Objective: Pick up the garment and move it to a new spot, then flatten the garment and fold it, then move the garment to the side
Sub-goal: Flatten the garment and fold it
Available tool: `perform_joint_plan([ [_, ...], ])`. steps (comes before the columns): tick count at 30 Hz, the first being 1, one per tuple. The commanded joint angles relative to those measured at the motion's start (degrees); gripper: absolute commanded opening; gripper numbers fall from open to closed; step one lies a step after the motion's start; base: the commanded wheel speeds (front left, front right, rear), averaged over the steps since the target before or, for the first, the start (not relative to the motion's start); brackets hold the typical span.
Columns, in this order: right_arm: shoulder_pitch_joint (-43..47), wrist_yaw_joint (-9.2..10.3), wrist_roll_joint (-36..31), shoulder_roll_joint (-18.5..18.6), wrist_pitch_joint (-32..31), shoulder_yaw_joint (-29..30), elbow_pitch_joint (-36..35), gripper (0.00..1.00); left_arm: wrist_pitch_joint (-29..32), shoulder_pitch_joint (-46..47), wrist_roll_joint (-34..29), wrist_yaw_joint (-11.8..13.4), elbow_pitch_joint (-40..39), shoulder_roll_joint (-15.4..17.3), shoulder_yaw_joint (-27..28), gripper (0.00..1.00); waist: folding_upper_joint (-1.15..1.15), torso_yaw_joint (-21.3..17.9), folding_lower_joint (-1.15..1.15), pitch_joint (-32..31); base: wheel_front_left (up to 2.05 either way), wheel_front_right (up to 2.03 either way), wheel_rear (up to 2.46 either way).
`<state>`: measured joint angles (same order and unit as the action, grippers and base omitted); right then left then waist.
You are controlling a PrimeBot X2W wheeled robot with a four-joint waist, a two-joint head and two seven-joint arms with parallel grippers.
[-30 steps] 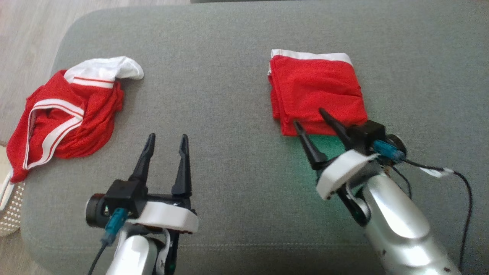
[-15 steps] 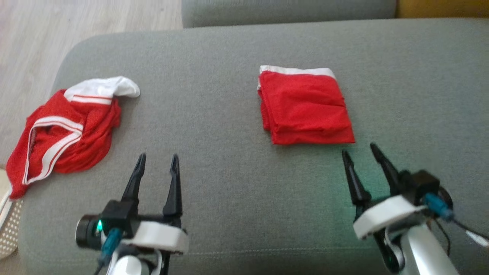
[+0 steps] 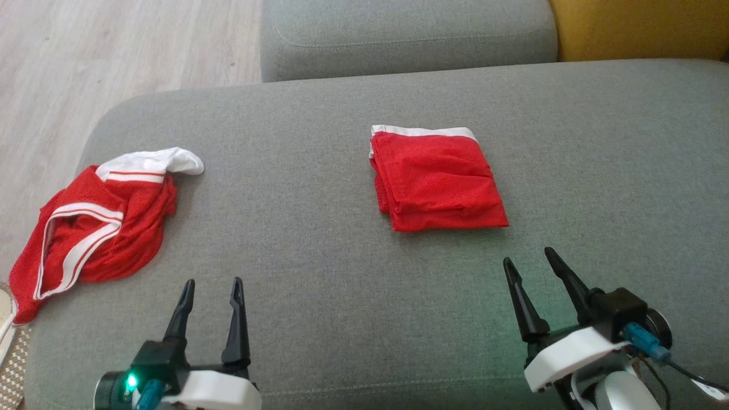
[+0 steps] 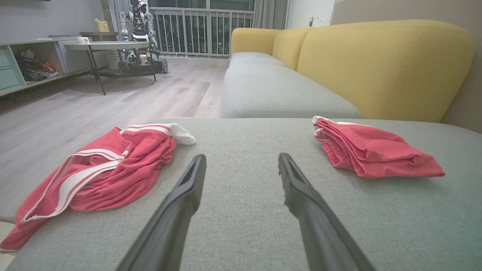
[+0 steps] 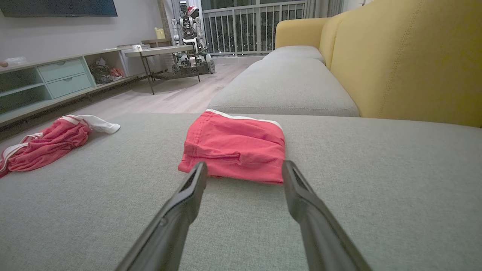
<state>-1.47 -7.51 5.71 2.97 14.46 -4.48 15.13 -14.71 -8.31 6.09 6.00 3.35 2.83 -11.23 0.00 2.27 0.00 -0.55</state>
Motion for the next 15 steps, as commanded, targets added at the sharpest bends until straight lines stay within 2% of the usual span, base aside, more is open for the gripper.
perform_joint_plan([
  [1, -1.2, 0.02, 0.7, -0.1, 0.5, -1.2, -1.6, 1.0, -0.3, 1.8, 0.5, -0.3, -1.6, 0.1, 2.3, 1.0, 0.0, 0.1, 0.0, -0.2, 0.0, 0.0, 0.0],
  [6, -1.0, 0.02, 1.4, -0.1, 0.5, -0.2, 0.2, 1.0, -0.3, 1.5, 0.3, -0.6, -0.9, 0.1, 2.1, 1.0, 0.0, 0.5, 0.0, -0.5, 0.0, 0.0, 0.0],
  [15, -1.3, 0.02, 2.0, -0.1, 0.5, 0.6, 0.4, 1.0, -0.3, 1.5, -1.9, 0.3, -0.5, 0.1, 1.7, 1.0, 0.0, 0.8, 0.0, -0.5, 0.0, 0.0, 0.0],
])
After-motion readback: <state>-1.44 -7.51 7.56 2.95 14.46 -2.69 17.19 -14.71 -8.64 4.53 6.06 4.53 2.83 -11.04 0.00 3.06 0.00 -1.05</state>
